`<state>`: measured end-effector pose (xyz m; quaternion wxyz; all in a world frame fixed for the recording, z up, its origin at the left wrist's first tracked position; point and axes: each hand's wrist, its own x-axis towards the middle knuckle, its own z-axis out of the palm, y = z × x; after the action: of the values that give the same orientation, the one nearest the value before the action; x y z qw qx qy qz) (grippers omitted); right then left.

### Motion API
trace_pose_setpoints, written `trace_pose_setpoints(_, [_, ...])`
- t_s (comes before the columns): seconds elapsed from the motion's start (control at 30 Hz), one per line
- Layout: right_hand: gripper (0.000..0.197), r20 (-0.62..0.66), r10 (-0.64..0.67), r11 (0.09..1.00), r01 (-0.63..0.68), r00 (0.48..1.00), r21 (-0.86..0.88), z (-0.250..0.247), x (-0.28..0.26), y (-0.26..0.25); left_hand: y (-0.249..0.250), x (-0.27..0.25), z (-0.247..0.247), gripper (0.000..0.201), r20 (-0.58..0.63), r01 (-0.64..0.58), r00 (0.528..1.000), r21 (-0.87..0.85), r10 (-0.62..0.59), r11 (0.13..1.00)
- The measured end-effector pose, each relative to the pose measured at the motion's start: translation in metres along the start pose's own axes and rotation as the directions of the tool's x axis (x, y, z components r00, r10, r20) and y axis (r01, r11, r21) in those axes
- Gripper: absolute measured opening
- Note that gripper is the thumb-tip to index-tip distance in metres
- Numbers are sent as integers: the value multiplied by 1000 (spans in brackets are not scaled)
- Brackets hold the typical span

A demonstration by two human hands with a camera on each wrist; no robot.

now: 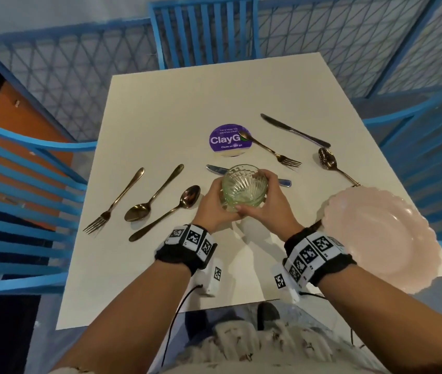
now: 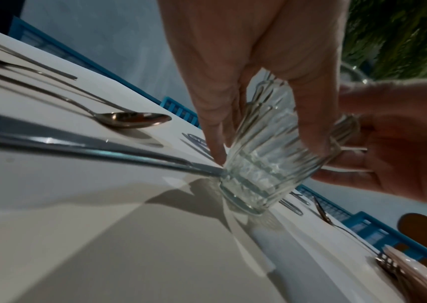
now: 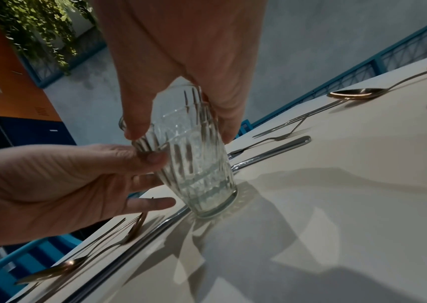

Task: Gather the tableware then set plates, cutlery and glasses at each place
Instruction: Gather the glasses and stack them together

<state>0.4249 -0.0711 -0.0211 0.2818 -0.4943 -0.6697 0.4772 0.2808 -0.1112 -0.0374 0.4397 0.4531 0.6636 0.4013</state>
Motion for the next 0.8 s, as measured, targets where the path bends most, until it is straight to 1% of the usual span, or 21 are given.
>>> trace_pose_setpoints(0.07, [94, -28, 14, 1000, -14, 1000, -12, 2, -5, -1, 1, -3, -7, 80, 63, 3, 998, -37, -1, 999])
trace_pose_setpoints(0.13, [90, -56, 30, 999, -32, 998, -21, 1, -11, 1, 0, -5, -20, 75, 80, 10, 997, -37, -7, 999])
trace_pose_setpoints(0.17, [84, -85, 43, 999, -45, 995, -14, 0, -15, 2, -2, -5, -31, 68, 46, 8, 999, -1, -8, 1000])
trace_pose_setpoints(0.23, [67, -189, 71, 997, -78, 979, -29, -2, -24, 10, -6, -1, -63, 46, -69, -36, 997, 96, 43, 995])
trace_pose_setpoints(0.27, [58, -254, 81, 992, -102, 964, -70, -3, -29, 15, -8, 3, -83, 36, -121, -69, 989, 172, 90, 983])
trace_pose_setpoints(0.3, [51, -318, 89, 983, -135, 944, -127, -3, -34, 21, -8, 9, -105, 30, -153, -90, 979, 266, 134, 960])
trace_pose_setpoints(0.33, [47, -374, 90, 967, -171, 923, -190, -3, -39, 28, -10, 16, -126, 28, -161, -100, 972, 374, 171, 922])
trace_pose_setpoints(0.37, [44, -419, 88, 946, -208, 904, -249, -3, -43, 34, -10, 23, -147, 29, -137, -100, 972, 495, 191, 863])
trace_pose_setpoints(0.43, [41, -472, 88, 900, -273, 877, -340, 0, -48, 42, -12, 38, -182, 29, -47, -103, 980, 711, 193, 696])
trace_pose_setpoints(0.47, [40, -491, 95, 878, -305, 866, -368, 2, -49, 44, -15, 45, -195, 29, 22, -123, 985, 786, 171, 606])
trace_pose_setpoints(0.53, [38, -529, 106, 843, -358, 842, -401, 7, -50, 46, -19, 51, -212, 31, 176, -183, 983, 883, 56, 432])
trace_pose_setpoints(0.6, [38, -562, 103, 823, -387, 821, -415, 12, -48, 47, -22, 52, -220, 33, 255, -217, 962, 932, -102, 291])
trace_pose_setpoints(0.63, [38, -572, 114, 818, -403, 812, -410, 14, -47, 49, -21, 51, -223, 31, 266, -226, 952, 945, -150, 237])
trace_pose_setpoints(0.7, [39, -584, 143, 816, -429, 799, -388, 19, -43, 52, -24, 51, -228, 28, 288, -258, 933, 953, -214, 158])
trace_pose_setpoints(0.77, [39, -597, 153, 813, -444, 788, -377, 23, -39, 55, -28, 52, -229, 31, 320, -325, 910, 945, -265, 26])
trace_pose_setpoints(0.8, [39, -608, 154, 805, -456, 779, -379, 26, -38, 56, -31, 52, -229, 34, 350, -376, 896, 926, -272, -47])
